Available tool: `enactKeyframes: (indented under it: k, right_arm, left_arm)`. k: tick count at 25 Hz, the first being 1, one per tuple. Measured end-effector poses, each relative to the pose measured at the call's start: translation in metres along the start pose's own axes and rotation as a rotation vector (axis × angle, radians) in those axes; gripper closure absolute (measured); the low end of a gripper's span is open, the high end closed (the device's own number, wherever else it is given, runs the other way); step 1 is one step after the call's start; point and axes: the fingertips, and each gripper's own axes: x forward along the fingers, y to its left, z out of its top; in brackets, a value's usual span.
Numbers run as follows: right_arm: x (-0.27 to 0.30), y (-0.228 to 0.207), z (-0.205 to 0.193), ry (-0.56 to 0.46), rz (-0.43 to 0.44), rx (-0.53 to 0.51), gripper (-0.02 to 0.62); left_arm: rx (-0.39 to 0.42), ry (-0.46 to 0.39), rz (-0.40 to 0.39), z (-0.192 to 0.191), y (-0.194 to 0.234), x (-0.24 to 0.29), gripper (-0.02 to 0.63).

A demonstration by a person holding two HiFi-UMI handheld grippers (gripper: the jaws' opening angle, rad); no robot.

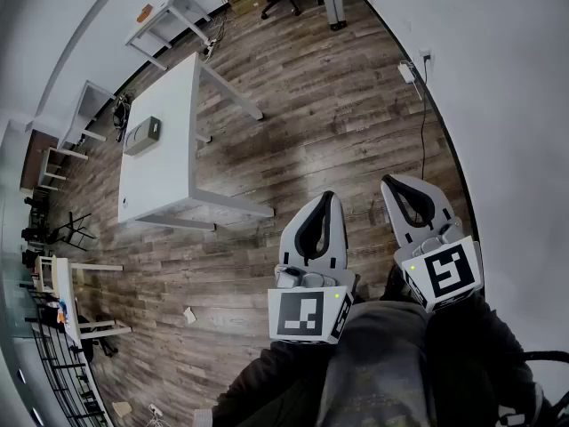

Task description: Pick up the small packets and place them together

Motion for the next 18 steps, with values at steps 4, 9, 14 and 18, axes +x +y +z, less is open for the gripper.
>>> enactKeyframes:
  k: [4, 9, 14, 18]
  right_arm:
    - [0.009, -0.005, -0.002, 0.003, 0.009, 0.0, 0.591]
    - [0.027, -0.007, -0.008, 0.017, 0.025, 0.003, 0.591]
    - [0.065, -0.014, -0.012, 0.019, 0.046, 0.013, 0.591]
    - [0.111, -0.02, -0.005, 0.02, 0.068, 0.022, 0.589]
  left_arm:
    - [-0.004, 0.014, -0.003, -0.006, 0.001, 0.007, 0.603]
    - [-0.017, 0.027, 0.014, -0.012, 0.016, 0.018, 0.603]
    - [-0.052, 0.036, 0.015, -0.024, 0.044, 0.048, 0.603]
    - [-0.072, 0.032, 0.019, -0.02, 0.08, 0.083, 0.603]
